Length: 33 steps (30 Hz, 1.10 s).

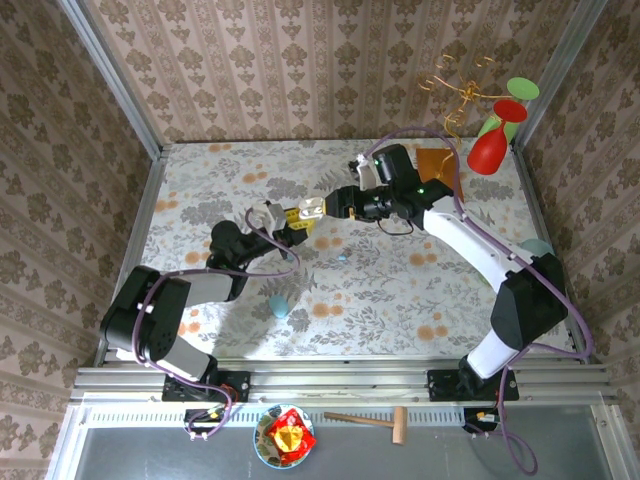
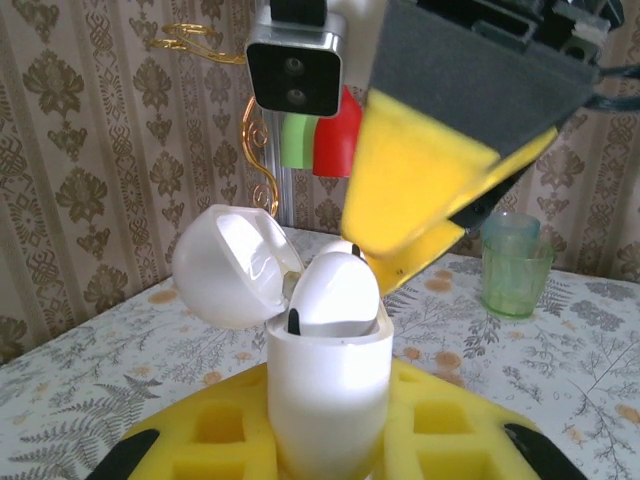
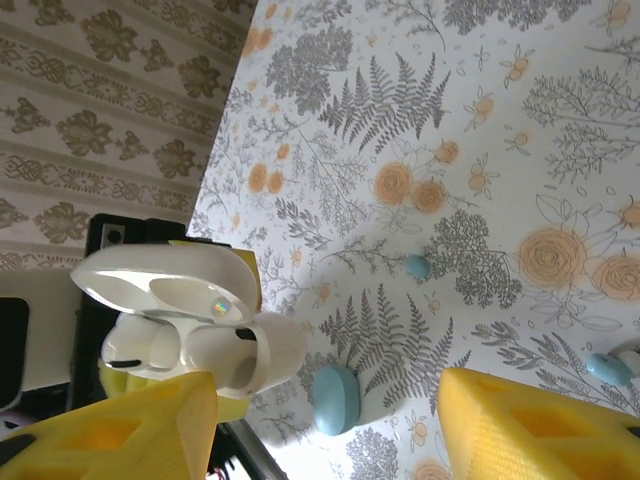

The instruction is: Insert wireless bluetooth earbuds into charging case

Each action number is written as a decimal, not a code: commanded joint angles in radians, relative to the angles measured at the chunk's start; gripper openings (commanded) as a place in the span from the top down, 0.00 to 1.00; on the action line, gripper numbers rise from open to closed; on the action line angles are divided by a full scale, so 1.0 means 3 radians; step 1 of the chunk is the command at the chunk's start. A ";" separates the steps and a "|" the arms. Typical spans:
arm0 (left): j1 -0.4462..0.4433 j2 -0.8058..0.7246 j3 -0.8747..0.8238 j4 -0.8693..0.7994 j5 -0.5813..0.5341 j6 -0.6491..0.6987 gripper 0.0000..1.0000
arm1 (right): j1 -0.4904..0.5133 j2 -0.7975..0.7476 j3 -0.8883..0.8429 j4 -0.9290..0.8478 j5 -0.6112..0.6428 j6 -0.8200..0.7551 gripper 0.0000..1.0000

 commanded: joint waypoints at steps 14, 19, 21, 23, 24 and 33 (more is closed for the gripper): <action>0.0002 -0.0100 -0.0132 0.0094 -0.0036 0.0848 1.00 | 0.0154 0.0658 0.1174 -0.0642 0.0327 -0.0209 0.29; 0.0005 -0.0098 -0.0129 0.0092 -0.0059 0.0814 1.00 | 0.0159 0.0682 0.1115 -0.0738 0.0323 -0.0290 0.30; 0.0002 -0.0088 -0.0116 0.0093 -0.0091 0.0765 1.00 | 0.0160 0.0646 0.1013 -0.0728 0.0307 -0.0321 0.30; 0.0002 -0.0081 -0.0112 0.0093 -0.0144 0.0699 1.00 | 0.0163 0.0560 0.0874 -0.0699 0.0282 -0.0338 0.30; 0.0002 -0.0080 -0.0107 0.0092 -0.0171 0.0667 1.00 | 0.0165 0.0519 0.0800 -0.0666 0.0272 -0.0345 0.30; 0.0017 -0.0082 -0.0074 0.0096 -0.0154 0.0284 1.00 | 0.0165 -0.0082 0.0175 -0.0187 0.0250 -0.0539 0.29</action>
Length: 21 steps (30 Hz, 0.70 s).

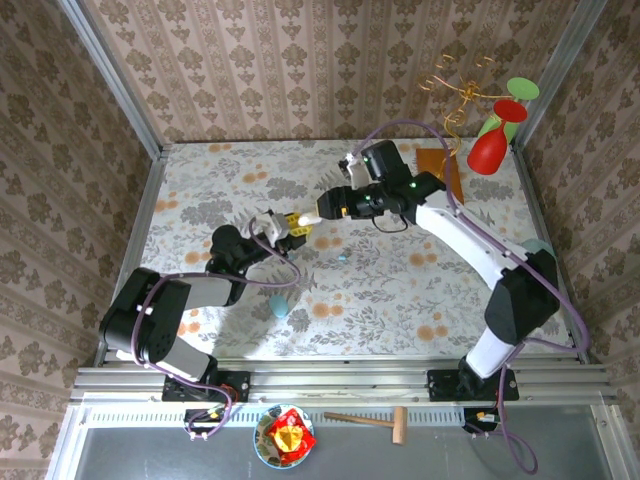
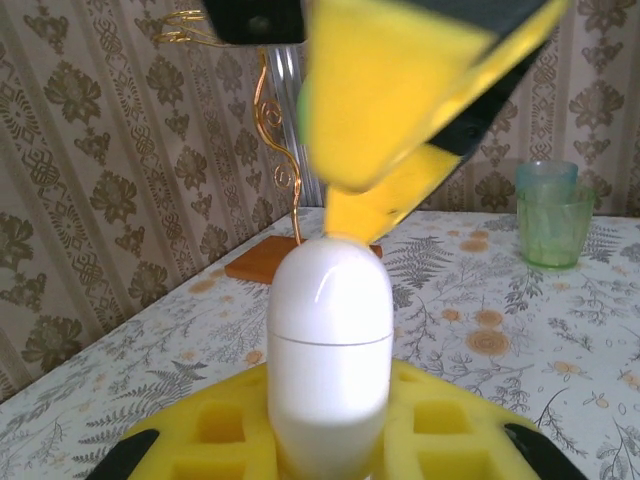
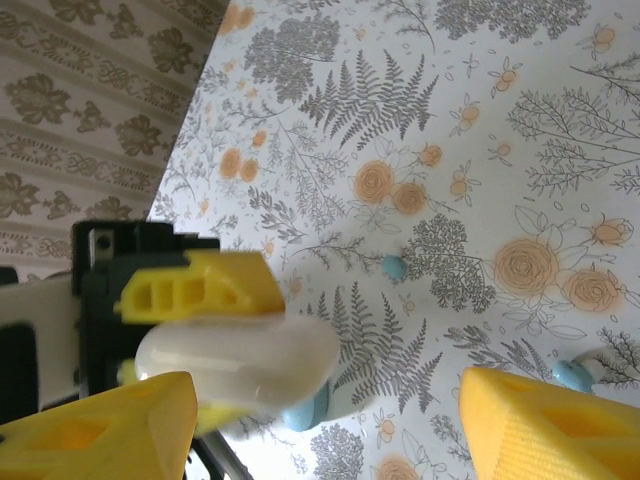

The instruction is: Insert wireless bluetooth earbuds into charging case

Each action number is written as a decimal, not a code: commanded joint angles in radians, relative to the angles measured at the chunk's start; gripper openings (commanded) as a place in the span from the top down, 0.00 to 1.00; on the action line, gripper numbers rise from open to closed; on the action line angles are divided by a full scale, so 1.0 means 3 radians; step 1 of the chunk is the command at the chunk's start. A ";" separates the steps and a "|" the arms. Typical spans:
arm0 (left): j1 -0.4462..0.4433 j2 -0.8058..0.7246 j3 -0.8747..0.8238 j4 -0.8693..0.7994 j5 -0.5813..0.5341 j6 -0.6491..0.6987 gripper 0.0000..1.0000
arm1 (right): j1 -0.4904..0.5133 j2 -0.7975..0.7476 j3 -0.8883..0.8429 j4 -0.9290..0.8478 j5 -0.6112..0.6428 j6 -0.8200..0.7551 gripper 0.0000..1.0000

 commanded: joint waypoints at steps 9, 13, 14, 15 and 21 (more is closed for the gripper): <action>0.0082 -0.0103 0.0145 0.0164 0.0823 -0.0845 1.00 | 0.0098 -0.0737 -0.0742 0.0513 -0.0256 -0.1836 0.30; 0.0079 -0.0103 0.0173 0.0164 0.1046 -0.1016 1.00 | 0.0090 -0.0809 -0.0967 0.0470 -0.0264 -0.2580 0.36; 0.0068 -0.0103 0.0181 0.0164 0.1111 -0.1045 1.00 | 0.0090 -0.0809 -0.0936 0.0398 -0.0298 -0.2661 0.37; 0.0058 -0.0099 0.0191 0.0158 0.1178 -0.1053 1.00 | 0.0090 -0.0803 -0.0911 0.0341 -0.0358 -0.2723 0.39; 0.0015 -0.0080 0.0216 0.0154 0.1247 -0.1086 1.00 | 0.0095 -0.0673 -0.0851 0.0252 -0.0634 -0.2907 0.50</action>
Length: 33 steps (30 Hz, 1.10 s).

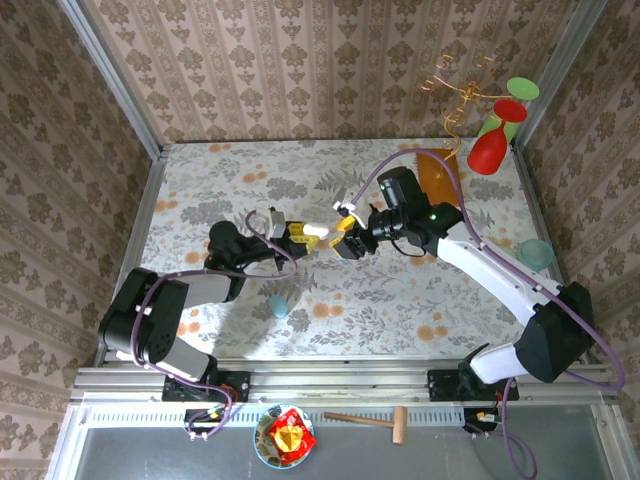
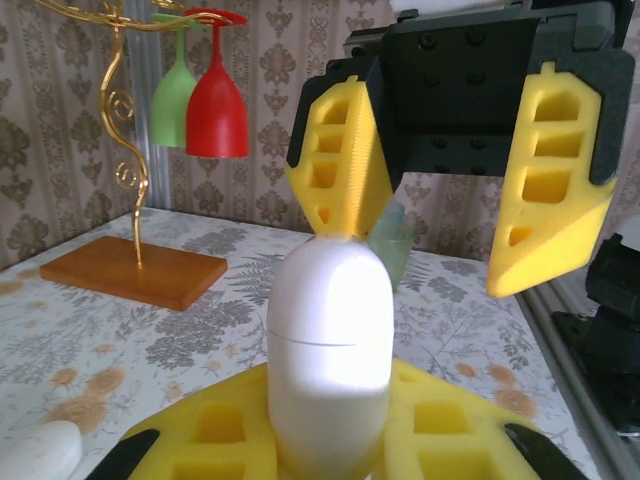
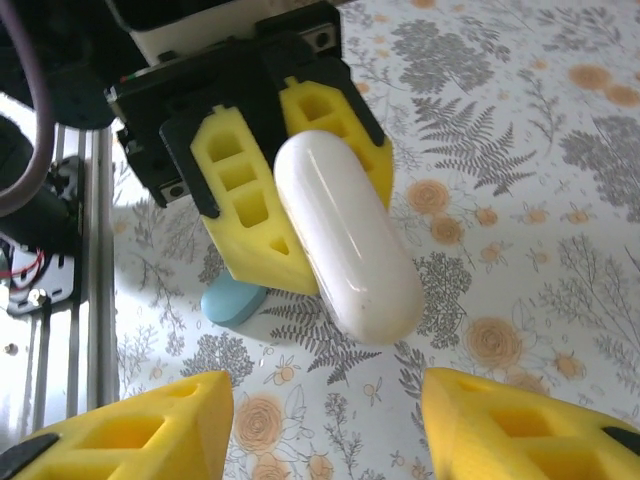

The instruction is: Insert wireless bluetooth earbuds into charging case

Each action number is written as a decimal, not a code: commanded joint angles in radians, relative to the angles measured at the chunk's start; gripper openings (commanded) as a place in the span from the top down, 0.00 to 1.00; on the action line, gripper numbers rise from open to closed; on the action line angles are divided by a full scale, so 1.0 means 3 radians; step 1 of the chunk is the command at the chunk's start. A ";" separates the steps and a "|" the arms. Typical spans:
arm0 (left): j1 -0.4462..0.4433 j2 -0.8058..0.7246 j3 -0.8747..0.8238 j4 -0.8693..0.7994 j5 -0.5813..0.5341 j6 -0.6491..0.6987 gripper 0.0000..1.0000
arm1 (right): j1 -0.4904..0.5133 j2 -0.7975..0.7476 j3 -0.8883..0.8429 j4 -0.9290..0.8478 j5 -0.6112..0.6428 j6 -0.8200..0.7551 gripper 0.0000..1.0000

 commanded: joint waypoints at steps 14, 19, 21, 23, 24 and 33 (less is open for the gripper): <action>-0.0078 0.0012 0.0152 0.0121 0.0248 -0.0154 1.00 | 0.0008 0.0334 0.0210 0.0134 -0.0469 -0.0166 0.67; -0.0079 0.0060 0.0187 0.0121 0.0260 -0.0155 1.00 | 0.0008 0.0345 0.0233 0.0041 -0.0463 -0.0229 0.79; -0.0079 0.0071 0.0194 0.0121 0.0253 -0.0150 1.00 | 0.0003 0.0326 0.0223 0.0000 -0.0448 -0.0258 0.83; -0.0078 0.0080 0.0197 0.0126 0.0226 -0.0137 0.96 | -0.0002 0.0304 0.0194 -0.0005 -0.0427 -0.0266 0.83; -0.0078 0.0082 0.0199 0.0124 0.0219 -0.0120 0.88 | -0.0008 0.0295 0.0172 0.0003 -0.0413 -0.0259 0.85; -0.0038 -0.0064 -0.0035 0.0135 -0.0379 0.0262 0.21 | -0.0125 0.0423 0.0046 0.0291 0.0196 0.0415 0.86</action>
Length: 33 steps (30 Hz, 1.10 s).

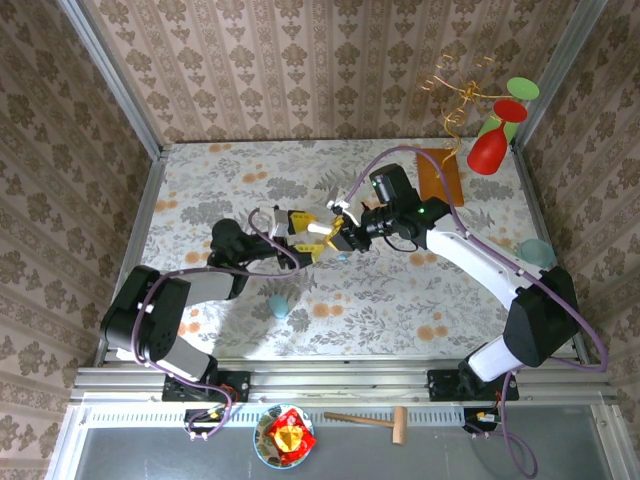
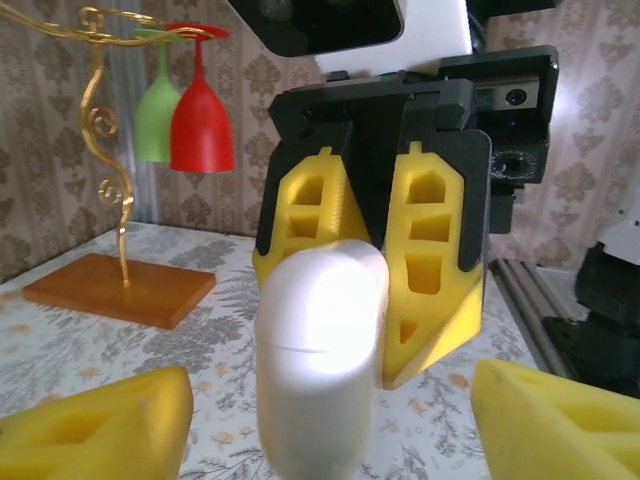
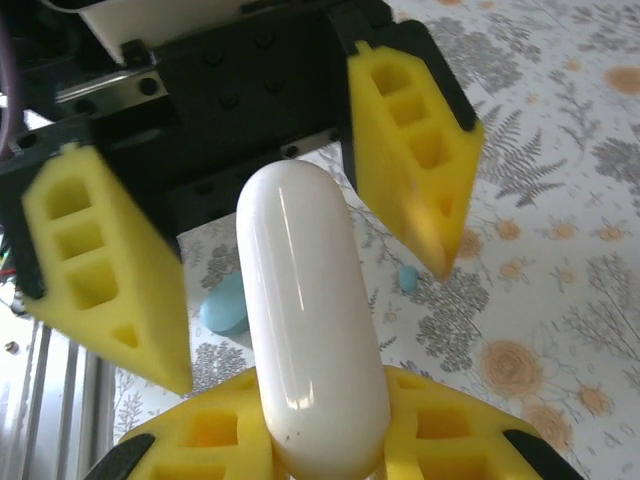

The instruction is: Insert wireless bluetooth earbuds into charging case

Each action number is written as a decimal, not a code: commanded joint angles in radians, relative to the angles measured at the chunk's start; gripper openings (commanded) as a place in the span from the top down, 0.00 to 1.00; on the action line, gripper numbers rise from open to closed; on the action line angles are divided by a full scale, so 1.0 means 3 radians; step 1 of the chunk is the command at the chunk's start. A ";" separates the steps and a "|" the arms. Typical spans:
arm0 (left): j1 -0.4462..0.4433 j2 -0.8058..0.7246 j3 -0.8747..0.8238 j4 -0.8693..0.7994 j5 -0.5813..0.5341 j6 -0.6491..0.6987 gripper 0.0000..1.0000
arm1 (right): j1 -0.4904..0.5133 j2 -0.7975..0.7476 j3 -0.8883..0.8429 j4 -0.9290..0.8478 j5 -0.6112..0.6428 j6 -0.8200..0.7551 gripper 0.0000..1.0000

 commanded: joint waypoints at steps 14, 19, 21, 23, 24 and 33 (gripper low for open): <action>-0.0003 -0.0619 -0.0399 -0.0960 -0.1185 0.1381 0.02 | -0.0562 0.0963 -0.0221 0.0564 0.1564 0.2436 0.84; -0.0176 -0.0895 -0.0265 -0.1978 -0.1457 0.1939 0.00 | -0.0670 0.1122 -0.0315 0.0647 0.1563 0.2675 0.82; -0.0264 -0.0921 -0.0199 -0.2254 -0.1553 0.2104 0.00 | -0.0713 0.1181 -0.0343 0.0697 0.1547 0.2750 0.81; -0.0305 -0.0916 -0.0187 -0.2310 -0.1600 0.2120 0.00 | -0.0748 0.1239 -0.0355 0.0742 0.1537 0.2802 0.79; -0.0317 -0.0911 -0.0183 -0.2329 -0.1611 0.2125 0.00 | -0.0760 0.1262 -0.0356 0.0756 0.1534 0.2822 0.77; -0.0355 -0.0921 -0.0077 -0.2670 -0.1816 0.1935 0.00 | -0.0954 0.1361 -0.0306 0.0707 0.1593 0.2766 0.60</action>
